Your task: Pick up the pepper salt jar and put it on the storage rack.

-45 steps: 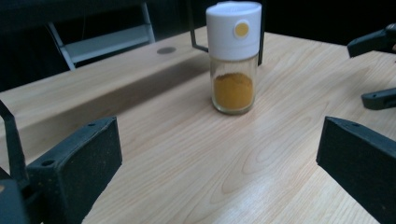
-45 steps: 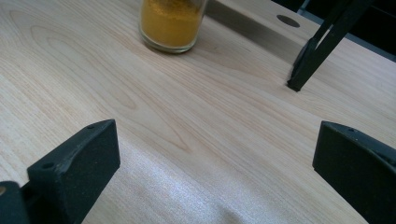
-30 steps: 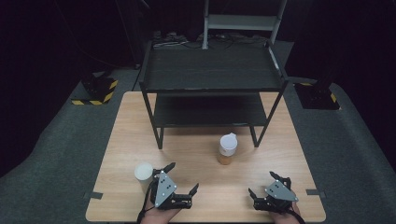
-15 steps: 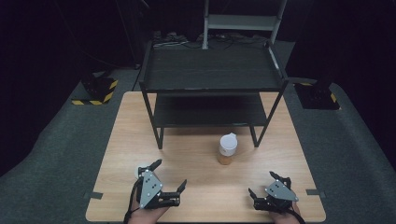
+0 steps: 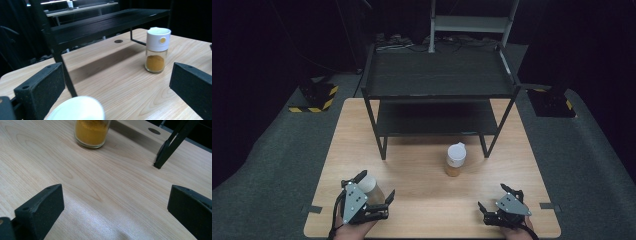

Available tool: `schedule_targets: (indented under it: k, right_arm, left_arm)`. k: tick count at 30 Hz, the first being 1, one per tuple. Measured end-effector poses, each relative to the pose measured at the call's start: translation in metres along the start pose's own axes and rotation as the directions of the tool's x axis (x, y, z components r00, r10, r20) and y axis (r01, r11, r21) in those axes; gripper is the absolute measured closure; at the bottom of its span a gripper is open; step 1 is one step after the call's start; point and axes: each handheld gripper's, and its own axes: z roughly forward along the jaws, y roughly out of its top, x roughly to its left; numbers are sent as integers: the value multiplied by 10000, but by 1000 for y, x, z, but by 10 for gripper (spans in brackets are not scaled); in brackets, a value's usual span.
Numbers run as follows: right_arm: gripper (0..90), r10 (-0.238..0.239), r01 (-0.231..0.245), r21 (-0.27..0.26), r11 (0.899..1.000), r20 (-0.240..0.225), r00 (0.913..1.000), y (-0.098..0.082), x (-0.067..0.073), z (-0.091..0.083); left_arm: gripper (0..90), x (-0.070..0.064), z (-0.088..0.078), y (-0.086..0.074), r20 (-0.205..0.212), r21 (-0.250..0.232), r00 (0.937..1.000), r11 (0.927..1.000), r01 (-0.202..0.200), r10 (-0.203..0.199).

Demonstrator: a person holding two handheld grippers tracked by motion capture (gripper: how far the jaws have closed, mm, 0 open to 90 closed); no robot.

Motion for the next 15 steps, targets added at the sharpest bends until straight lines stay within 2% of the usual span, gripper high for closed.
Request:
schedule_targets:
  k: [8,15]
  right_arm:
    - [0,16,-16,-7,10000,-2,10000,0,0,0]
    - [0,4,-4,-11,10000,5,10000,0,0,0]
  left_arm:
    - [4,7,-8,-9,-348,164,9993,9998,138,-132]
    - [4,10,-10,-19,-521,154,9978,9991,407,-399]
